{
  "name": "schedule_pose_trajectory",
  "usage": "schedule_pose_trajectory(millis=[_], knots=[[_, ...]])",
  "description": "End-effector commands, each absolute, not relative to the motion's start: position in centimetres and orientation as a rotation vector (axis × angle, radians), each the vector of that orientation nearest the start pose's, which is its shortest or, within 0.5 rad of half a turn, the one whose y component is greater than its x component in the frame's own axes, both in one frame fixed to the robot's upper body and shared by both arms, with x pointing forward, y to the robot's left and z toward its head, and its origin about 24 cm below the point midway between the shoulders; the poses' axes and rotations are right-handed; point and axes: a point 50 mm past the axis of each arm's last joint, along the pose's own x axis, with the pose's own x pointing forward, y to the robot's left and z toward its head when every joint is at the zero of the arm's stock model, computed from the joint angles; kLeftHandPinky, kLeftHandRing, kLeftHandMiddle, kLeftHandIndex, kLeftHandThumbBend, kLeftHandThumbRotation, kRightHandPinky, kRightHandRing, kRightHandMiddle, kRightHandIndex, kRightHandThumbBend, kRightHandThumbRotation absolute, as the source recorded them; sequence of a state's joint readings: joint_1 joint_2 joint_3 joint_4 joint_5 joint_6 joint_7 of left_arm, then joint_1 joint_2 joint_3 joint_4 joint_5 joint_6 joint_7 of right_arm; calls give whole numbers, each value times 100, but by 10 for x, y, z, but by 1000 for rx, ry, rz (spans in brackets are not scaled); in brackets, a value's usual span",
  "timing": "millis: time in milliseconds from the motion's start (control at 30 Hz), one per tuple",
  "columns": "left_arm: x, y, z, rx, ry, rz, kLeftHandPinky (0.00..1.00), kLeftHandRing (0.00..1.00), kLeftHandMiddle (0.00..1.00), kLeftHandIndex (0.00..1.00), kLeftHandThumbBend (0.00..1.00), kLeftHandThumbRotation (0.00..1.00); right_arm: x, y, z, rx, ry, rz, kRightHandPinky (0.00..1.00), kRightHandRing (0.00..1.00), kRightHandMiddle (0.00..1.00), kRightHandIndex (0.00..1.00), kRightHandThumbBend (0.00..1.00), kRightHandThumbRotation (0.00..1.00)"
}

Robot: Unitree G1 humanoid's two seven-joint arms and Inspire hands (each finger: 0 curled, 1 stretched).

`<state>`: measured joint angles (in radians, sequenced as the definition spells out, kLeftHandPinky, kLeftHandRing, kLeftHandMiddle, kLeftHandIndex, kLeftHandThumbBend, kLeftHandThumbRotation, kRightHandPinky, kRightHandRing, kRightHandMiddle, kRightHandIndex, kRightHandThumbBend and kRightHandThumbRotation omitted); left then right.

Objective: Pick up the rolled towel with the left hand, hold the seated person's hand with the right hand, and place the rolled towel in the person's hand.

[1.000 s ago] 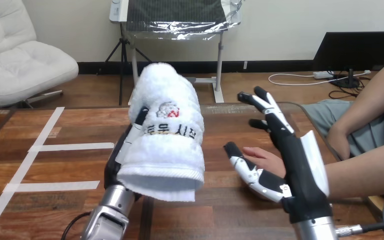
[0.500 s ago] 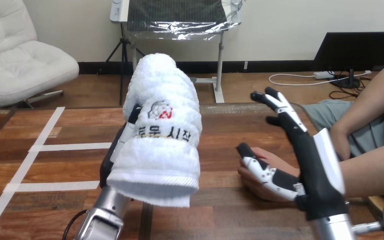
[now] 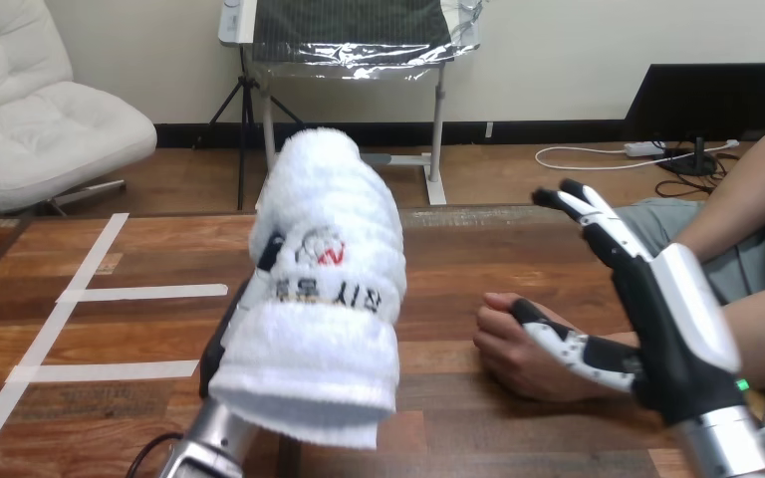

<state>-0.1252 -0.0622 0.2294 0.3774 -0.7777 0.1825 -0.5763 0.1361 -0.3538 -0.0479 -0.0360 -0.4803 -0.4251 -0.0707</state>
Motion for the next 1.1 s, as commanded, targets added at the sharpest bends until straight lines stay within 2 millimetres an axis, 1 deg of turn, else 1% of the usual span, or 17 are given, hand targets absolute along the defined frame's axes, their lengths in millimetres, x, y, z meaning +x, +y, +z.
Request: schedule_pose_trajectory(millis=[0,133,367,400,633,900,1067], knots=[[268,114,19,-1043,-37,-453,24,32,41,50,61,0,236,-216,100,-971,-399,86,90,98,98,91,57,16],[267,113,20,-1045,-34,-456,23,32,41,50,61,0,239,-224,104,-1063,-376,96,93,99,98,92,60,19],[266,112,20,-1042,-28,-464,23,32,40,50,60,0,247,-239,115,-1244,-257,138,95,99,98,91,66,22],[266,112,20,-1042,-28,-466,23,32,40,49,60,0,248,-241,116,-1261,-244,145,95,99,98,91,68,21],[265,112,21,-1025,-40,-476,23,31,40,49,59,0,254,-249,124,-1356,-156,191,94,97,96,89,75,18],[264,111,21,-1025,-40,-476,22,31,39,49,58,0,260,-253,132,-1435,-57,247,89,95,93,87,80,14],[264,112,22,-1028,-39,-478,22,30,39,49,58,0,264,-252,135,-1468,17,281,87,94,92,86,82,12]])
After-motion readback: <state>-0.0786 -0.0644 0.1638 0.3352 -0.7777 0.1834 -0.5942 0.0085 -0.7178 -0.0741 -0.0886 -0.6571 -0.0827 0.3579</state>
